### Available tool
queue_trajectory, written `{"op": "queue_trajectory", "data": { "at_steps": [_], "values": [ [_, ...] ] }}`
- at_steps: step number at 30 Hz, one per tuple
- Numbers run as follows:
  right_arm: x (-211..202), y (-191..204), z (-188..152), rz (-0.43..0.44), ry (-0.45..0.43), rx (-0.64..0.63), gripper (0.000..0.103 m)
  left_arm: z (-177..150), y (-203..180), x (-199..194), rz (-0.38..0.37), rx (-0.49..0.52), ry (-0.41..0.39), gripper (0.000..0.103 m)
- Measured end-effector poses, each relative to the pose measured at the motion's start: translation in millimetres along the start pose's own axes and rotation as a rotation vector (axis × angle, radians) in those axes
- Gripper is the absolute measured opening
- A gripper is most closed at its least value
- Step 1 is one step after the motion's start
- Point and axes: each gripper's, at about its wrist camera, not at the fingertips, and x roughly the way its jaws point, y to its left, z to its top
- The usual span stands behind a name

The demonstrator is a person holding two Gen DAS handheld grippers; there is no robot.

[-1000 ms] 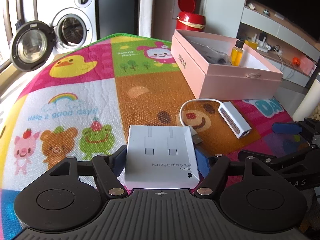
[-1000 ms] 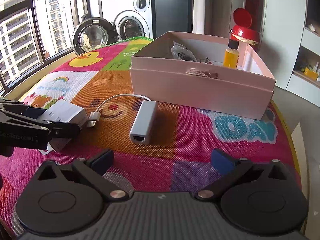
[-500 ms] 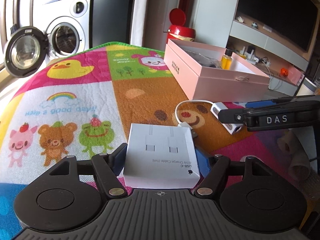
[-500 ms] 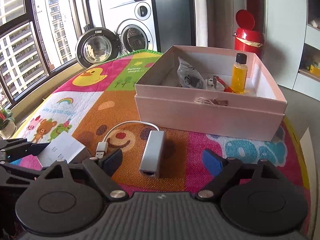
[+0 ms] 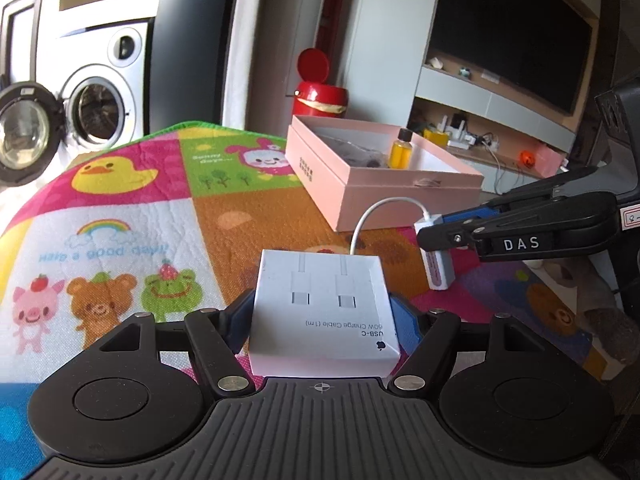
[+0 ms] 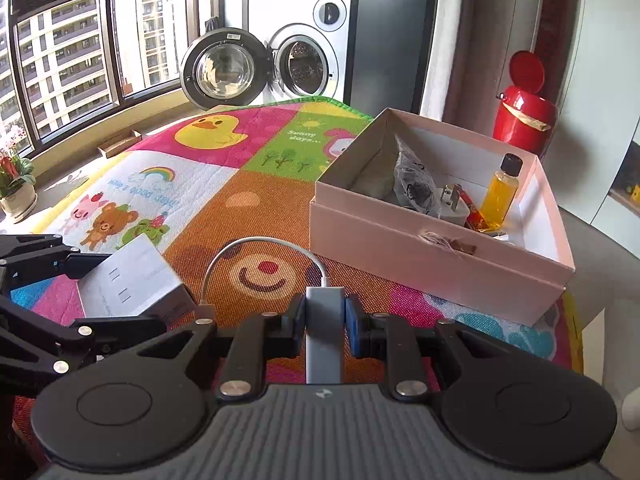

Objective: Organize rigid objects

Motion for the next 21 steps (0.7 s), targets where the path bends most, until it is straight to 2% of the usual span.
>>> {"op": "queue_trajectory", "data": {
  "at_steps": [3, 6, 11, 13, 16, 19, 20, 21],
  "values": [
    [-49.4, -5.8, 8.9, -0.017, -0.093, -0.014, 0.02, 16.3, -8.8, -11.4, -0.047, 0.028, -0.036, 0.075],
    [-96.9, -16.8, 32.6, -0.072, -0.222, -0.026, 0.02, 53.3, -20.0, -24.3, -0.089, 0.073, -0.122, 0.075],
    [-154.6, -49.2, 102.6, -0.181, -0.412, -0.024, 0.02, 135.5, -37.9, -17.8, -0.113, 0.124, -0.248, 0.075],
    [-156.1, -69.4, 131.4, -0.202, -0.424, 0.031, 0.02, 161.4, -43.2, 3.0, -0.096, 0.135, -0.271, 0.075],
    [-140.8, -96.1, 157.5, -0.228, -0.411, 0.108, 0.02, 183.8, -45.7, 52.3, -0.098, 0.08, -0.254, 0.075],
    [-112.9, -114.5, 166.5, -0.245, -0.375, 0.147, 0.02, 185.6, -45.2, 105.0, -0.13, 0.006, -0.17, 0.075],
    [-101.3, -117.7, 166.6, -0.25, -0.357, 0.155, 0.02, 182.5, -43.4, 126.1, -0.127, -0.024, -0.116, 0.075],
    [-92.3, -119.9, 165.8, -0.251, -0.338, 0.159, 0.02, 176.8, -41.9, 143.1, -0.12, -0.042, -0.095, 0.075]
  ]
}}
